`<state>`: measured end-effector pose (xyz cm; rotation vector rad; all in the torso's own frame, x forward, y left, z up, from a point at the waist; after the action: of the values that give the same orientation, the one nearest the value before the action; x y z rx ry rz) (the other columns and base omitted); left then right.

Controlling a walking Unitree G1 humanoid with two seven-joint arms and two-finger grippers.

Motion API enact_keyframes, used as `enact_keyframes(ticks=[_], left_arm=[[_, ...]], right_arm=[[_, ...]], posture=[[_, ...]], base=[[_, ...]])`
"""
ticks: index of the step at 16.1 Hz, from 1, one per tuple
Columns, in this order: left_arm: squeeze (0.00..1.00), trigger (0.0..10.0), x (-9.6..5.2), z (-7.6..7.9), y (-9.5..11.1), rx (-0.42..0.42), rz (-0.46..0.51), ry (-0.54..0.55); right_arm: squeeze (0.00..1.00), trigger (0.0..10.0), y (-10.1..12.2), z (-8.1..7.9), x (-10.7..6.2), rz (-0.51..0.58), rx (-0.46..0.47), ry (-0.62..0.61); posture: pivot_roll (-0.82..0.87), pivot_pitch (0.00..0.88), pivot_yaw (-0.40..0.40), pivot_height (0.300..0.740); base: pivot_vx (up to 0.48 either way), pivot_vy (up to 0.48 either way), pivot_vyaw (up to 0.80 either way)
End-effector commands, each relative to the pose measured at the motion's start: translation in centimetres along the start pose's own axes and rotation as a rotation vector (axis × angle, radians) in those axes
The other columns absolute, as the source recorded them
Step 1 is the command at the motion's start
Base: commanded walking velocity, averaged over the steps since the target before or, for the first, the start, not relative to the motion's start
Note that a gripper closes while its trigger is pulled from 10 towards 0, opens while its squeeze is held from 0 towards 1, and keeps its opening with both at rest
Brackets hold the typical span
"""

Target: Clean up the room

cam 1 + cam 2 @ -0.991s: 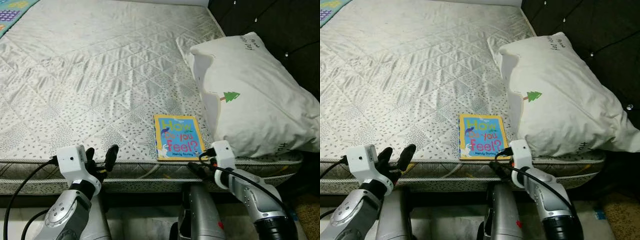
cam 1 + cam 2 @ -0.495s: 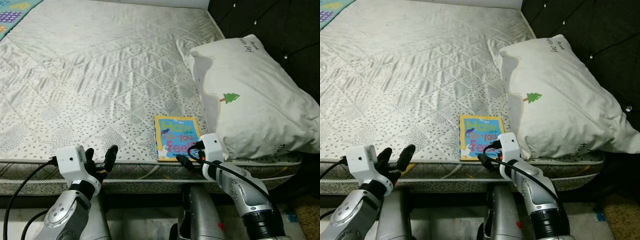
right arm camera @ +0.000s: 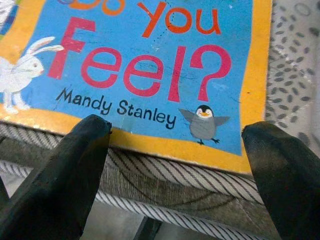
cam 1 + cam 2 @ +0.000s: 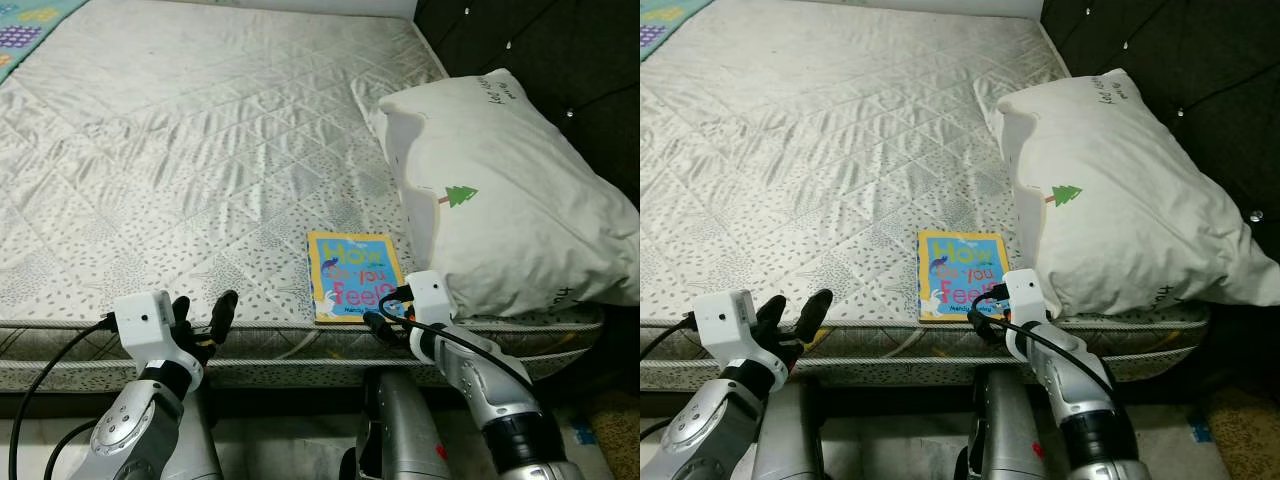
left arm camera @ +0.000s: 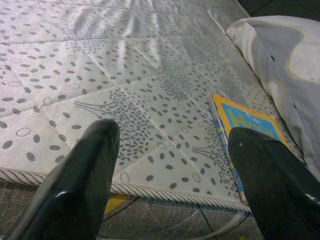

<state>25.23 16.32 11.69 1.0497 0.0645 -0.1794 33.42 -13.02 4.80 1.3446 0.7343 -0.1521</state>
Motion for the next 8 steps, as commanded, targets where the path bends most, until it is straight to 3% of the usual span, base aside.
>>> enact_keyframes(ticks=[1, 5, 8], left_arm=[[0.00, 10.0, 0.06, 0.11, -0.22, 0.004, -0.012, -0.007], [0.00, 10.0, -0.12, 0.06, -0.20, 0.003, -0.009, -0.001], [0.00, 10.0, -0.17, -0.01, -0.24, 0.001, -0.010, 0.004]], right_arm=[[0.00, 10.0, 0.00, 0.06, 0.37, -0.005, 0.002, -0.014], [0.00, 10.0, 0.20, -0.23, 1.02, -0.007, 0.009, -0.010], [0.00, 10.0, 0.03, 0.57, 0.93, -0.006, 0.003, -0.027]], posture=[[0.09, 0.097, -0.086, 0.514], [0.10, 0.099, -0.093, 0.514], [0.10, 0.101, -0.094, 0.514]], base=[[0.000, 0.000, 0.00], [0.000, 0.000, 0.00], [0.000, 0.000, 0.00]])
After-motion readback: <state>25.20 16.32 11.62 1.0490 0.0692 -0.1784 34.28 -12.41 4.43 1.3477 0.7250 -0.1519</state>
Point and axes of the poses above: a point about 5 cm out from each wrist's last joint towards the gripper, its own x axis pointing out of the wrist towards the gripper, its own y axis along the axis of the wrist's last joint, z = x × y, the point moved 3 cm from there along x, pointing out of the wrist towards the gripper, and after that the axes turned 10 degrees about -x, right-handed, at the moved point
